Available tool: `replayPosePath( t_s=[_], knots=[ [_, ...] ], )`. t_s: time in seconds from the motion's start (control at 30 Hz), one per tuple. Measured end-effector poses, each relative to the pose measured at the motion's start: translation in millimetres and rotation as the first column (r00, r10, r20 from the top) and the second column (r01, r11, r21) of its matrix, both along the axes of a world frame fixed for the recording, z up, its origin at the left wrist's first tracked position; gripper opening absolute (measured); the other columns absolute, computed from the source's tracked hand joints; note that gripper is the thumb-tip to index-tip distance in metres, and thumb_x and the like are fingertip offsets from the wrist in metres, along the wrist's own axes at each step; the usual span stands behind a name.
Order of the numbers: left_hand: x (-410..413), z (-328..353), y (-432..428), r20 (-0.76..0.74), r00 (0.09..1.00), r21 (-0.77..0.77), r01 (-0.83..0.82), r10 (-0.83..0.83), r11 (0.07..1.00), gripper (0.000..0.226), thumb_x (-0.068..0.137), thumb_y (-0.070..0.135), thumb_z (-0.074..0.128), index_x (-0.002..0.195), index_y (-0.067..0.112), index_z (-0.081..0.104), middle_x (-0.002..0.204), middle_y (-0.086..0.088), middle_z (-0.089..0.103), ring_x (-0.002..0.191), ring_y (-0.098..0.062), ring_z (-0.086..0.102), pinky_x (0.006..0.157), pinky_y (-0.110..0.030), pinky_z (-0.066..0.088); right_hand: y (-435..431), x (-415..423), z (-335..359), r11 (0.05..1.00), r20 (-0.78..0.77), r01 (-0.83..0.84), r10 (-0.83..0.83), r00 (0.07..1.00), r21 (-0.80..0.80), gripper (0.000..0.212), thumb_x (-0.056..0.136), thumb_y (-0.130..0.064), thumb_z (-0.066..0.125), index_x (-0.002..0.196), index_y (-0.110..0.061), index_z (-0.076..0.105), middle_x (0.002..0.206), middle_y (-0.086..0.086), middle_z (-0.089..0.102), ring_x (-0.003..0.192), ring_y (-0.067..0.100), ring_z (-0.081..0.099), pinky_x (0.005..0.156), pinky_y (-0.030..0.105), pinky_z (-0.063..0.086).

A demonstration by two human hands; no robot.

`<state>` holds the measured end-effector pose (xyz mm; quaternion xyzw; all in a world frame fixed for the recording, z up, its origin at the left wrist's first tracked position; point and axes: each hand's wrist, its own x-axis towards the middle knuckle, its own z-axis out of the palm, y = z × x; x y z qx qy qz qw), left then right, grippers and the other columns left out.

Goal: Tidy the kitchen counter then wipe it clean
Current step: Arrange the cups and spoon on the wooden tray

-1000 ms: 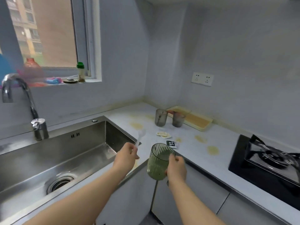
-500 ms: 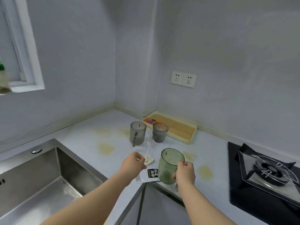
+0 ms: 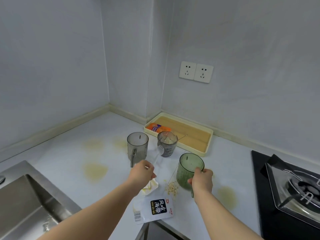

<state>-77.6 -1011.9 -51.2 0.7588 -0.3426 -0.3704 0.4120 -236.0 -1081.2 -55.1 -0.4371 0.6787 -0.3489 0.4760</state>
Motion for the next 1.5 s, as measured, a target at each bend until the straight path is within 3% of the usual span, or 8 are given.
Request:
replayPosePath(
  t_s=[0.23, 0.4, 0.53, 0.67, 0.87, 1.0, 1.17, 1.5],
  knots=[
    [-5.8, -0.6, -26.6, 0.018, 0.999, 0.01, -0.05, 0.049, 0.999, 0.011, 0.096, 0.017, 0.042, 0.095, 0.015, 0.053, 0.074, 0.002, 0.067, 0.07, -0.011, 0.058, 0.066, -0.025, 0.045, -34.6, -2.5, -0.9, 0.998, 0.075, -0.05, 0.047, 0.996, 0.033, 0.033, 0.098, -0.026, 0.034, 0.128, -0.012, 0.033, 0.062, 0.009, 0.058, 0.079, 0.027, 0.055, 0.071, 0.03, 0.036],
    [-13.3, -0.6, -35.6, 0.001, 0.996, 0.006, -0.092, 0.092, 0.996, 0.011, 0.098, 0.017, 0.04, 0.097, 0.013, 0.051, 0.074, 0.0, 0.067, 0.069, -0.012, 0.057, 0.062, -0.024, 0.044, -44.6, -4.4, 6.1, 0.988, 0.088, -0.147, 0.142, 0.986, 0.05, 0.036, 0.099, -0.027, 0.034, 0.133, -0.014, 0.03, 0.064, 0.009, 0.058, 0.079, 0.026, 0.053, 0.055, 0.026, 0.03],
    [-15.0, -1.6, -35.1, 0.01, 0.992, 0.012, -0.123, 0.123, 0.992, 0.013, 0.098, 0.016, 0.038, 0.101, 0.011, 0.05, 0.073, 0.0, 0.066, 0.067, -0.012, 0.057, 0.061, -0.023, 0.044, -46.4, -3.8, 10.8, 0.972, -0.083, -0.235, 0.236, 0.968, 0.025, 0.041, 0.099, -0.032, 0.037, 0.134, -0.011, 0.034, 0.092, 0.014, 0.064, 0.087, 0.029, 0.056, 0.062, 0.029, 0.042],
    [-12.7, -0.4, -32.4, 0.02, 0.989, 0.021, -0.144, 0.143, 0.989, 0.013, 0.098, 0.016, 0.038, 0.099, 0.011, 0.05, 0.073, 0.001, 0.066, 0.066, -0.011, 0.057, 0.059, -0.022, 0.043, -47.0, -5.7, 17.6, 0.942, -0.502, -0.307, 0.202, 0.841, -0.135, 0.045, 0.096, -0.035, 0.045, 0.134, -0.011, 0.04, 0.127, 0.014, 0.051, 0.118, 0.034, 0.048, 0.088, 0.038, 0.041],
    [-4.2, -1.2, -31.2, 0.067, 0.974, 0.088, -0.222, 0.217, 0.971, 0.012, 0.095, 0.012, 0.038, 0.089, 0.008, 0.047, 0.078, -0.005, 0.069, 0.064, -0.016, 0.059, 0.057, -0.025, 0.043, -33.8, 11.6, 32.1, 0.775, -0.393, -0.439, 0.268, 0.88, -0.455, 0.016, 0.095, -0.017, 0.047, 0.106, -0.015, 0.058, 0.109, 0.004, 0.056, 0.092, 0.019, 0.054, 0.069, 0.027, 0.037],
    [3.7, -3.7, -28.3, 0.109, 0.97, 0.141, -0.23, 0.215, 0.963, 0.016, 0.095, 0.006, 0.039, 0.1, 0.0, 0.052, 0.088, -0.012, 0.07, 0.059, -0.017, 0.061, 0.048, -0.02, 0.041, -21.0, 33.8, 14.5, 0.726, -0.386, -0.628, 0.514, 0.766, -0.279, 0.014, 0.095, -0.015, 0.044, 0.083, -0.018, 0.052, 0.075, 0.0, 0.057, 0.064, 0.021, 0.056, 0.057, 0.026, 0.037],
    [8.3, -19.7, -29.2, 0.139, 0.979, 0.152, -0.17, 0.15, 0.974, 0.02, 0.096, 0.01, 0.031, 0.105, 0.008, 0.049, 0.091, -0.009, 0.07, 0.071, -0.02, 0.065, 0.06, -0.025, 0.045, -17.6, 43.9, -17.3, 0.766, -0.394, -0.64, 0.569, 0.722, -0.065, 0.017, 0.091, -0.007, 0.043, 0.084, -0.017, 0.055, 0.088, 0.001, 0.059, 0.08, 0.021, 0.055, 0.065, 0.024, 0.039],
    [29.1, -34.3, -38.9, 0.406, 0.909, 0.375, -0.075, -0.091, 0.924, 0.018, 0.092, 0.011, 0.037, 0.108, 0.007, 0.044, 0.104, -0.011, 0.065, 0.09, -0.029, 0.066, 0.079, -0.037, 0.053, -53.8, 85.7, -43.6, 0.667, -0.574, -0.741, 0.635, 0.516, 0.071, 0.037, 0.095, -0.008, 0.04, 0.131, -0.009, 0.049, 0.135, 0.012, 0.047, 0.12, 0.028, 0.049, 0.094, 0.029, 0.042]
  ],
)
